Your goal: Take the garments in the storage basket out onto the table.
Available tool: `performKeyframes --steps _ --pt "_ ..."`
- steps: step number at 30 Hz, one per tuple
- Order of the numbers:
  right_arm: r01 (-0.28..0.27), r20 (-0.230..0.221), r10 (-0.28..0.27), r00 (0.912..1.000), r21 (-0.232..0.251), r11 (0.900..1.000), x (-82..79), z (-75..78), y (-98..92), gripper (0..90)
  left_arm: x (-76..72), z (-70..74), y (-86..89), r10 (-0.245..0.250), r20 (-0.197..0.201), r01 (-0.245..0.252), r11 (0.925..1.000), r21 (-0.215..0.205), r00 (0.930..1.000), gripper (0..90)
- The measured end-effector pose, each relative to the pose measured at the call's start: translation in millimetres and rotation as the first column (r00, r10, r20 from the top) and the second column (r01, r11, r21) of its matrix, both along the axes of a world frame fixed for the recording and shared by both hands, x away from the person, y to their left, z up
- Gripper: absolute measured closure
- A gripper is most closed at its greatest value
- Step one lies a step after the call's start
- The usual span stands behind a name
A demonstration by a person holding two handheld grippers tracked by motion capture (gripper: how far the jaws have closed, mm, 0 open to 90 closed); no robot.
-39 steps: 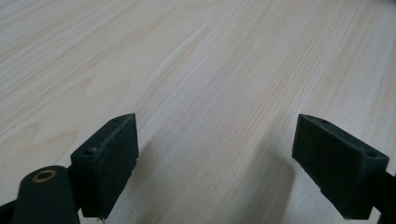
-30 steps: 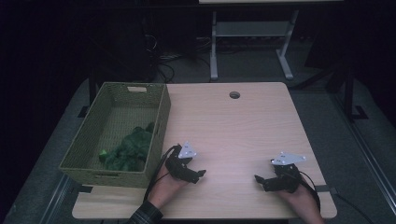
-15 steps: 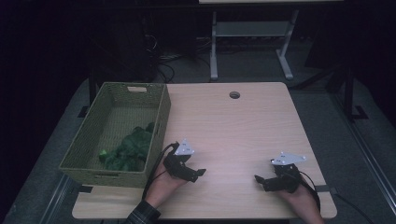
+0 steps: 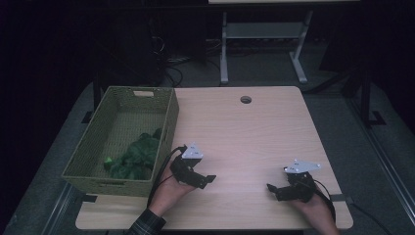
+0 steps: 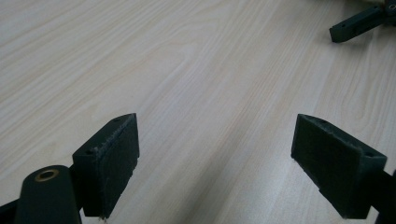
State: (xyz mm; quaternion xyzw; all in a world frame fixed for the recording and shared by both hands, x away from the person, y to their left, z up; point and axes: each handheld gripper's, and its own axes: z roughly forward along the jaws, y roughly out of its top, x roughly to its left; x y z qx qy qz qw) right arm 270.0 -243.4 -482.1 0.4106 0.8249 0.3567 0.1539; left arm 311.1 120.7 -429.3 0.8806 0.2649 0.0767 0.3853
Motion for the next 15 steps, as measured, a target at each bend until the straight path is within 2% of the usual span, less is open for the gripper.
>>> performKeyframes --steps 15 --pt "0.001 0.001 -0.001 1.0 0.001 1.0 0.0 -0.1 0.1 8.4 -0.3 19.5 -0.7 -0.012 0.008 0.012 0.9998 -0.019 0.9999 14.6"
